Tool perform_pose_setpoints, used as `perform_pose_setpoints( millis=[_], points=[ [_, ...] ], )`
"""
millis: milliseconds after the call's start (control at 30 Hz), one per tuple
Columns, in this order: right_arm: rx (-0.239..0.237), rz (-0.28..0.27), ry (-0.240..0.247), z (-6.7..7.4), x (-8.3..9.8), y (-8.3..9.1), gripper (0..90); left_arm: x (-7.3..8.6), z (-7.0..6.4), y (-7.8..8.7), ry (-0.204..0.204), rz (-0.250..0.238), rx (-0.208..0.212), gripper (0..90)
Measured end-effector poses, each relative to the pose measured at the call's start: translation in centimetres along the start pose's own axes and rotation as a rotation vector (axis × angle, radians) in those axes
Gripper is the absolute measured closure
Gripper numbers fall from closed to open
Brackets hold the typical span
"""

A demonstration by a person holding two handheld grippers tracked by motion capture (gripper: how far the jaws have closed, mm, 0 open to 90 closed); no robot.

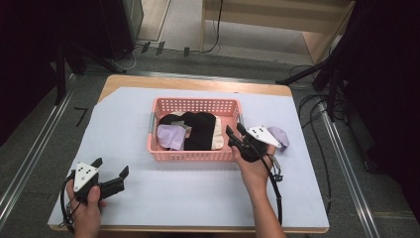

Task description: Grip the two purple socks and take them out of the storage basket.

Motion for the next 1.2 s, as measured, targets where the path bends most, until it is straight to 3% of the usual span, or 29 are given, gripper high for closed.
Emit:
perform_pose_setpoints(
  millis=[267, 367, 400, 567, 600, 900, 1033, 1200],
  points=[
    [-0.044, 0.039, 0.03, 4.0, -0.6, -2.0, 57.9, 0.0, 0.0, 0.0, -0.003, 0.004, 0.001, 8.3],
    [-0.041, 0.061, 0.033, 4.7, -0.7, -2.5, 58.8, 0.0, 0.0, -0.1, -0.003, 0.006, 0.0, 8.3],
    [-0.06, 0.074, 0.028, 5.7, -0.9, -3.1, 58.8, 0.0, 0.0, 0.0, -0.004, 0.007, 0.0, 8.3],
    [-0.1, 0.1, 0.045, 7.6, -0.9, -4.3, 58.8, 0.0, 0.0, -0.1, -0.003, 0.003, 0.004, 8.2],
    [-0.108, 0.126, 0.051, 8.4, -0.7, -4.9, 59.2, 0.0, 0.0, -0.1, -0.002, 0.003, 0.003, 8.3],
    [-0.122, 0.205, 0.037, 10.8, -0.3, -6.9, 60.1, 0.0, 0.0, -0.1, -0.003, 0.004, 0.004, 8.3],
    [-0.129, 0.266, 0.044, 12.2, 0.4, -7.9, 59.3, 0.0, 0.0, -0.1, -0.003, 0.003, 0.004, 8.2],
    [-0.12, 0.327, 0.033, 12.8, 1.1, -8.7, 49.3, 0.0, 0.0, 0.0, -0.002, 0.003, 0.003, 8.3]
  ],
)
Point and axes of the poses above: each handheld gripper's, and its own axes: y roughly backward along the jaws, x roughly out of its underside, z roughly to its left, the point moved 10 cm from there along -y, roughly forward along the jaws, and after that the axes turned 11 degrees about y, right-handed, at the moved point
